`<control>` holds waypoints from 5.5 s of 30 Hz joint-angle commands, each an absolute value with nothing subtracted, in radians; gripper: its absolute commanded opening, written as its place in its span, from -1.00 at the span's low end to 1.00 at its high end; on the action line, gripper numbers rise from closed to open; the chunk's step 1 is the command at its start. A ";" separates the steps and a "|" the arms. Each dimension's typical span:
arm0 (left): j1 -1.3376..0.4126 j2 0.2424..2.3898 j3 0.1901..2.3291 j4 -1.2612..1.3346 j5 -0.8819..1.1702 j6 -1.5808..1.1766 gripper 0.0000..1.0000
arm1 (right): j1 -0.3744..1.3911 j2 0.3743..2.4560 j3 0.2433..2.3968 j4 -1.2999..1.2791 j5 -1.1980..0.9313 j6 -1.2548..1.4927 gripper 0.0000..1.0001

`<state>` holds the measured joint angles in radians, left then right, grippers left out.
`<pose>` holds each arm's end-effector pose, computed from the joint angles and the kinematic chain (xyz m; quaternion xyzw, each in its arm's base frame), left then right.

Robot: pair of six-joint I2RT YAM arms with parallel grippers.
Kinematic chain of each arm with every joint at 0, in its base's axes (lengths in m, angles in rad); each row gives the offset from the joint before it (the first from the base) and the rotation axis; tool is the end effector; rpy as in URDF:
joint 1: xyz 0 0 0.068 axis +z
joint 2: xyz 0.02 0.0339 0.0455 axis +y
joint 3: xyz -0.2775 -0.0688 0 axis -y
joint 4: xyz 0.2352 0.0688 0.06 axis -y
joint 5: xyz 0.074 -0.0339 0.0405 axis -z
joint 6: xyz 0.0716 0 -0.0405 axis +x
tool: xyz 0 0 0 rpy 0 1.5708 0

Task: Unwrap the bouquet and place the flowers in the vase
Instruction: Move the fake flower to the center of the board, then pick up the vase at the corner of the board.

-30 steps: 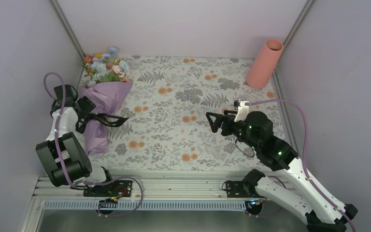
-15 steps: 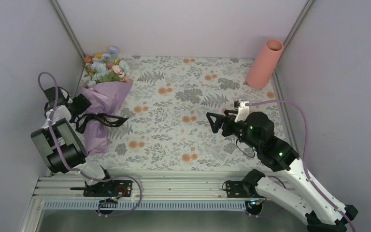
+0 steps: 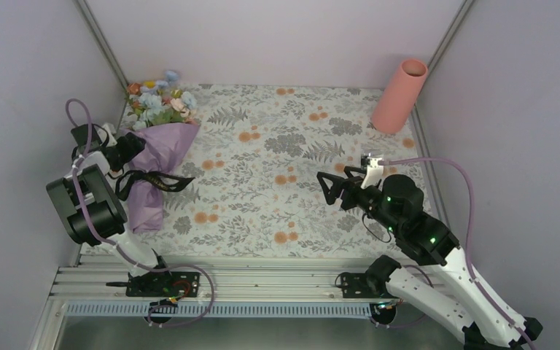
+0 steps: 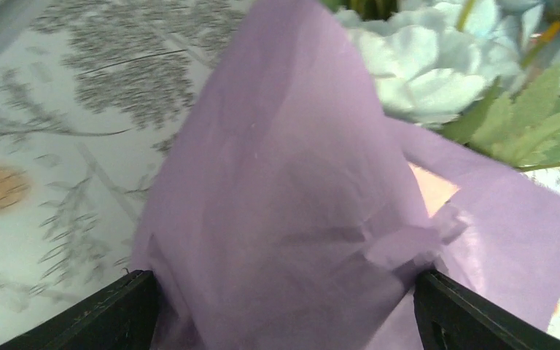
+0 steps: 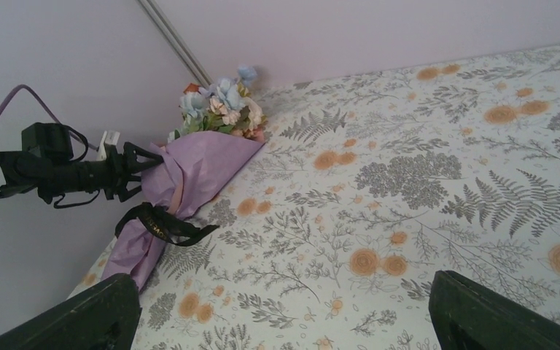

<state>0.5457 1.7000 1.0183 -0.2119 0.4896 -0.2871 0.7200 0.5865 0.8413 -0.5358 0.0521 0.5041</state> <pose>0.3270 0.1592 0.1802 -0.2965 0.8695 -0.1851 0.3490 0.1086 0.0903 0.3441 -0.0705 0.7959 0.3282 0.5038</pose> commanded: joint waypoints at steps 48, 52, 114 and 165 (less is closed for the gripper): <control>-0.033 1.098 0.783 -0.363 0.464 -0.381 1.00 | 0.661 1.047 1.143 -0.654 0.744 0.474 0.99; -0.084 1.031 0.818 -0.407 0.461 -0.324 1.00 | 0.579 1.116 1.172 -0.634 0.715 0.436 0.99; -0.391 0.823 0.773 -0.440 0.321 -0.137 1.00 | -0.004 2.212 2.325 -0.780 0.529 0.188 0.68; -0.391 0.827 0.780 -0.457 0.261 -0.133 1.00 | -0.019 2.291 2.320 -0.903 0.228 -0.018 0.51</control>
<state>-0.3847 0.8246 0.7795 -0.4454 0.2871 -0.1452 -0.0216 2.2314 2.3421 -0.7139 0.4000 -0.0254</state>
